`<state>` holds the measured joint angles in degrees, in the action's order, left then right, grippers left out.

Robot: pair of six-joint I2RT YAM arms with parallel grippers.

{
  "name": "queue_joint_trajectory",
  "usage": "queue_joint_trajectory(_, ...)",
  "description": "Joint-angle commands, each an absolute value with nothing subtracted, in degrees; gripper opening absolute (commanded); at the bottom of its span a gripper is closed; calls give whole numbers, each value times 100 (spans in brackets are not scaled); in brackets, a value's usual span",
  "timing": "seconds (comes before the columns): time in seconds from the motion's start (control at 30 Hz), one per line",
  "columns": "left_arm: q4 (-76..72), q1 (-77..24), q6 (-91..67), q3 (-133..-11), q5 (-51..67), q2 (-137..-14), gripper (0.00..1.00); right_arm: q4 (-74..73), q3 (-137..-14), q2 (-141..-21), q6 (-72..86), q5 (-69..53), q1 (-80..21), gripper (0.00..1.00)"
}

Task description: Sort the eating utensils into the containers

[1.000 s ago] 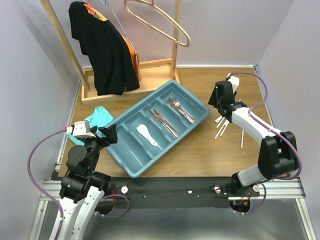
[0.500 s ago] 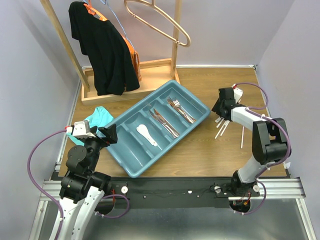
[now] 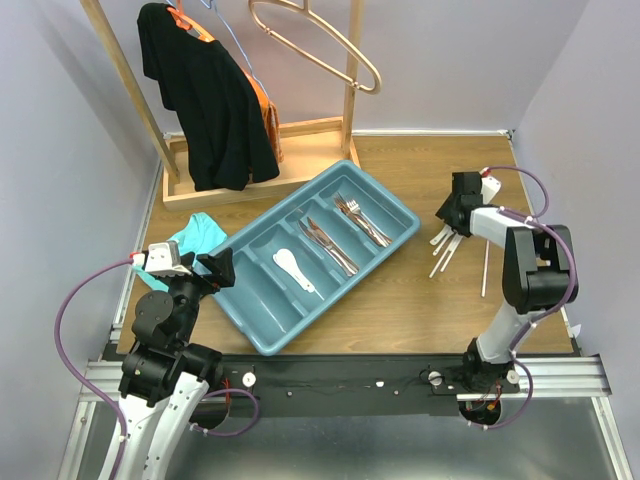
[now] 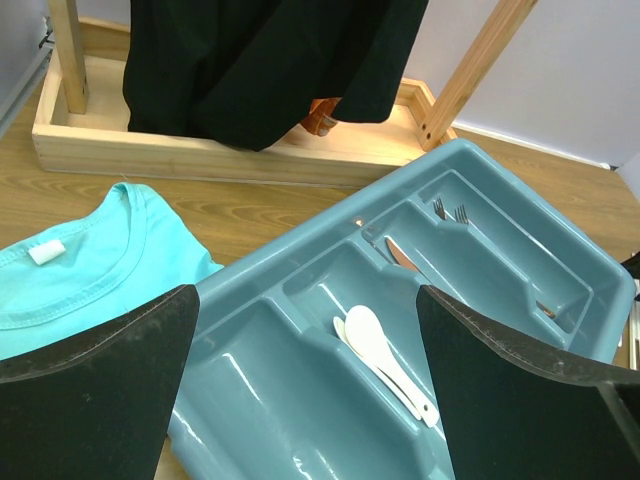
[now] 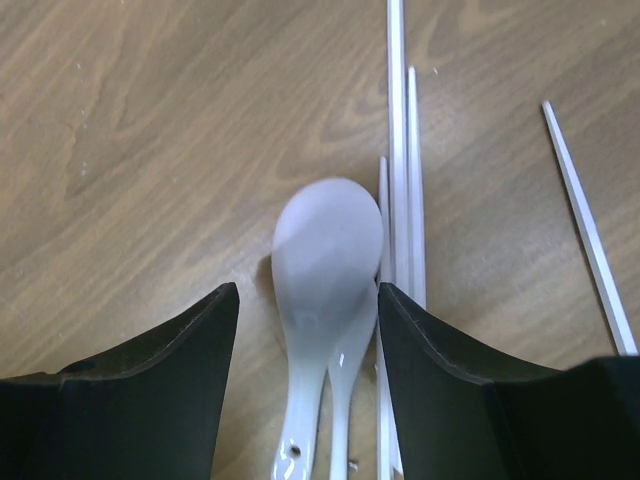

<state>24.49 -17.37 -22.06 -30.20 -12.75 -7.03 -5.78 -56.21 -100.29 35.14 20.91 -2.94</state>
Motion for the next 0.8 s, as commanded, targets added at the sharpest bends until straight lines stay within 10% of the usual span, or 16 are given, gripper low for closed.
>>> queue_joint_trajectory(0.0, 2373, -1714, -2109, -3041, -1160, -712, 99, -466, -5950, -10379, 3498, 2197, -237, 66)
queue_joint_trajectory(0.77, 2364, -1714, -2118, -3041, -1143, -712, 99, -949, -6697, -11092, 2795, 2066, -229, 50)
